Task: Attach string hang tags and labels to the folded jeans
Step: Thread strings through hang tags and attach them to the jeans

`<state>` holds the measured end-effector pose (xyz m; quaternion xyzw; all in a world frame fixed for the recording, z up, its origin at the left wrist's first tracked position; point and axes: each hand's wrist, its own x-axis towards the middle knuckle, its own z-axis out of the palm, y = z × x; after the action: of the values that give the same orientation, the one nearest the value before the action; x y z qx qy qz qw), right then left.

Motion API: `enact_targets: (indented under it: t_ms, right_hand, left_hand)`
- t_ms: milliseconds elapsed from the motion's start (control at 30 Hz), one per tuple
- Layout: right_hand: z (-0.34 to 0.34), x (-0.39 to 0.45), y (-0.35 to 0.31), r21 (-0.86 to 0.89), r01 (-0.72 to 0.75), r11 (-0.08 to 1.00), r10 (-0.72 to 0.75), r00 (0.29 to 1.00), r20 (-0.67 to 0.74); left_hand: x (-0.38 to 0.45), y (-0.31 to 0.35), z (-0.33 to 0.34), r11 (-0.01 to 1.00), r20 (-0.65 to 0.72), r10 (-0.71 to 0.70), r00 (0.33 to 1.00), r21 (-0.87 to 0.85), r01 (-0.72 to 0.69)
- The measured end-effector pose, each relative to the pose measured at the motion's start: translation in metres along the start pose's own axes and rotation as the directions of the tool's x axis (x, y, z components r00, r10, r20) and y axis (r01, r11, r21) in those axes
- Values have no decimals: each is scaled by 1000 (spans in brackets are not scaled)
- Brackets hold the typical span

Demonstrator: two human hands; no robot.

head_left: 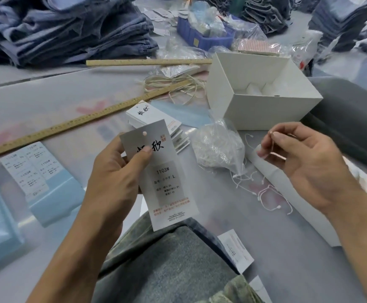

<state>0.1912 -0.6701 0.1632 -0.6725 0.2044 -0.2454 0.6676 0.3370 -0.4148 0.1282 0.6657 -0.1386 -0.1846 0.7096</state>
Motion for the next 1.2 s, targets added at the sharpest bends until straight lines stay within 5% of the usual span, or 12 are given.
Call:
enact_targets:
  t_ms: [100, 200, 300, 533, 833, 1200]
  right_hand:
    - [32, -11, -5, 64, 56, 996, -60, 996, 59]
    - [72, -22, -9, -137, 222, 965, -212, 973, 88]
    - [108, -25, -9, -327, 411, 851, -382, 912, 150]
    - [143, -17, -10, -543, 602, 585, -565, 783, 260]
    - [151, -13, -1, -709, 570, 415, -608, 753, 250]
    - [139, -22, -19, -673, 542, 504, -502, 818, 282]
  left_hand:
    - [0, 1, 0, 999, -32, -8, 999, -36, 7]
    - [0, 2, 0, 998, -40, -9, 999, -59, 7]
    - [-2, 6, 2, 998, -14, 9, 1000, -57, -10]
    - [-3, 8, -2, 981, -28, 170, 985, -92, -172]
    - [-6, 10, 2, 968, 52, 208, 977, -158, -198]
    - [0, 9, -15, 938, 200, 194, 960, -324, -122]
